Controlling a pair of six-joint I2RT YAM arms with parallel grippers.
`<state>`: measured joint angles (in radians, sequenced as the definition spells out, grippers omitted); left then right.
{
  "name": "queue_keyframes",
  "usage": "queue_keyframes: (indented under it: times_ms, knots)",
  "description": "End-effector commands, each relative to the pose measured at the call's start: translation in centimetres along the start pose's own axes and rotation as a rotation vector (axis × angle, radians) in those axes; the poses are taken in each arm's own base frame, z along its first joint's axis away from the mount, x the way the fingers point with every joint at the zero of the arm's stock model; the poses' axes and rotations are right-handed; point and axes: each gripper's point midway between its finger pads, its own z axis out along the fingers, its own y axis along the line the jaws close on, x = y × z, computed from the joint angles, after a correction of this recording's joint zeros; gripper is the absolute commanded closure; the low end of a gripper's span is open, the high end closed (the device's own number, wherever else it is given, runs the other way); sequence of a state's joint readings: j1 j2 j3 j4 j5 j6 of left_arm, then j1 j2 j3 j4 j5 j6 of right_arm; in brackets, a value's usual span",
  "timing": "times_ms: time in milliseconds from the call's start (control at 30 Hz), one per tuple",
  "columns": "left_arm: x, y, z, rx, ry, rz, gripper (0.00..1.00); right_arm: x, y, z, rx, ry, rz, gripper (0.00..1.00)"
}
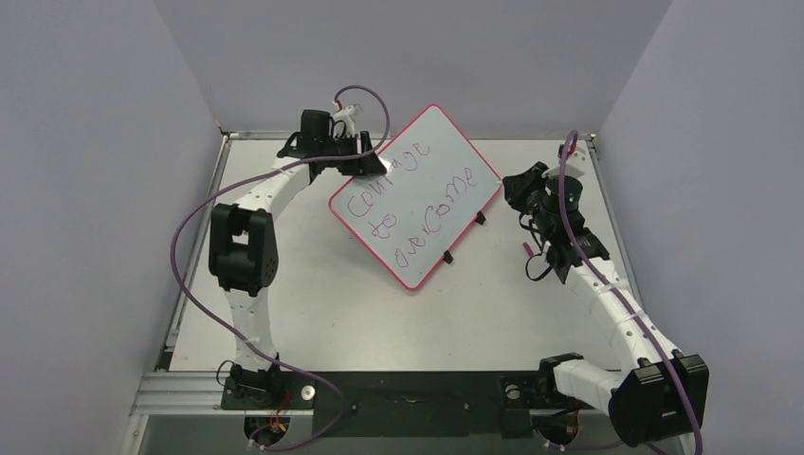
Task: Write a sentence on the whiteboard
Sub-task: Put down the whiteboard on the whiteboard stand, then move the pen cap to the center of the board.
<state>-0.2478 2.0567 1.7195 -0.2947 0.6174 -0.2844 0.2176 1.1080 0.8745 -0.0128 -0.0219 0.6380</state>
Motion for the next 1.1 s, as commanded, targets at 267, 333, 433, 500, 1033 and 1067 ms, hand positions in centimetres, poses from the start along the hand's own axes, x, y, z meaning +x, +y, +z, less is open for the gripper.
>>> queue_keyframes:
  times_ms: [267, 333, 433, 500, 1033, 1067]
  knots:
    - [-5.0, -3.8, -4.4, 0.036, -0.165, 0.095, 0.45, -1.2, 0.9, -0.5, -0.014, -0.032, -0.027, 1.00]
    - [-5.3, -4.0, -4.9, 0.033, -0.178, 0.100, 0.45, -1.2, 1.0, -0.7, -0.015, -0.029, -0.030, 1.00]
    - [-5.7, -4.2, -5.5, 0.022, -0.195, 0.106, 0.45, -1.4, 1.1, -0.9, -0.019, -0.031, -0.033, 1.00]
    - [-5.9, -4.4, -6.0, 0.014, -0.206, 0.112, 0.45, -1.4, 1.2, -1.1, -0.022, -0.035, -0.033, 1.00]
    - [-6.8, -9.9, -8.9, 0.008, -0.306, 0.282, 0.46, -3.9, 0.4, -3.8, 0.031, -0.132, -0.053, 1.00]
    - [-6.6, -10.2, -8.8, 0.011, -0.303, 0.311, 0.46, -4.1, 0.0, -4.0, 0.051, -0.146, -0.053, 1.00]
